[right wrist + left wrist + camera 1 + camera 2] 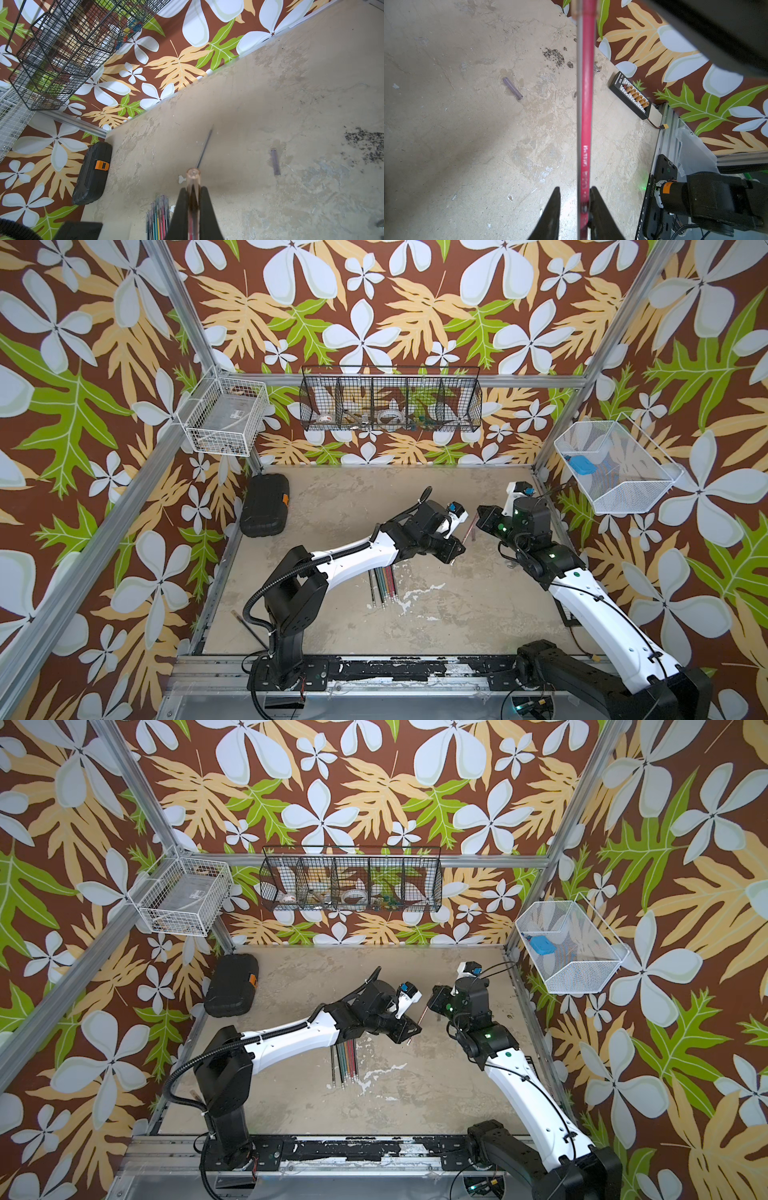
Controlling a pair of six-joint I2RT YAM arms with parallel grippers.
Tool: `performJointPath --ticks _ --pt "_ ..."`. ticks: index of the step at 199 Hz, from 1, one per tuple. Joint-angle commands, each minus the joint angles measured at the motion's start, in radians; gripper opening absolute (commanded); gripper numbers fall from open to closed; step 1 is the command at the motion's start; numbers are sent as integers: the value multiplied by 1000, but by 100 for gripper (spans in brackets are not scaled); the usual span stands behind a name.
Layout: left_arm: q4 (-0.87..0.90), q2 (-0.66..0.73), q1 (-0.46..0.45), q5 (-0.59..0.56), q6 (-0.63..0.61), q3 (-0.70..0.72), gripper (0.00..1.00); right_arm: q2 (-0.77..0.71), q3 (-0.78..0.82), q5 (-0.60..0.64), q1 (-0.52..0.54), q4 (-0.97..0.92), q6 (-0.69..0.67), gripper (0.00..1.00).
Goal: Remove the protective cover of the pencils
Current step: Adjust the pencil.
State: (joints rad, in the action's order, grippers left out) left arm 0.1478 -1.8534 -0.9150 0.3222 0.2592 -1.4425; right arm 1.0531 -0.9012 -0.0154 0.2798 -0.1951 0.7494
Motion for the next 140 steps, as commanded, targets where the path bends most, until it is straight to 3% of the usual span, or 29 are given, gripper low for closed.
performJointPath --ticks 1,94,140 --pt "4 -3 1 -9 -11 -7 25 1 -7 61 -1 -8 59 0" --pt "8 2 1 -10 -13 -10 24 18 26 -16 -49 -18 229 0" --pt "10 -1 0 -8 -13 -13 20 13 30 -15 -57 -14 242 0"
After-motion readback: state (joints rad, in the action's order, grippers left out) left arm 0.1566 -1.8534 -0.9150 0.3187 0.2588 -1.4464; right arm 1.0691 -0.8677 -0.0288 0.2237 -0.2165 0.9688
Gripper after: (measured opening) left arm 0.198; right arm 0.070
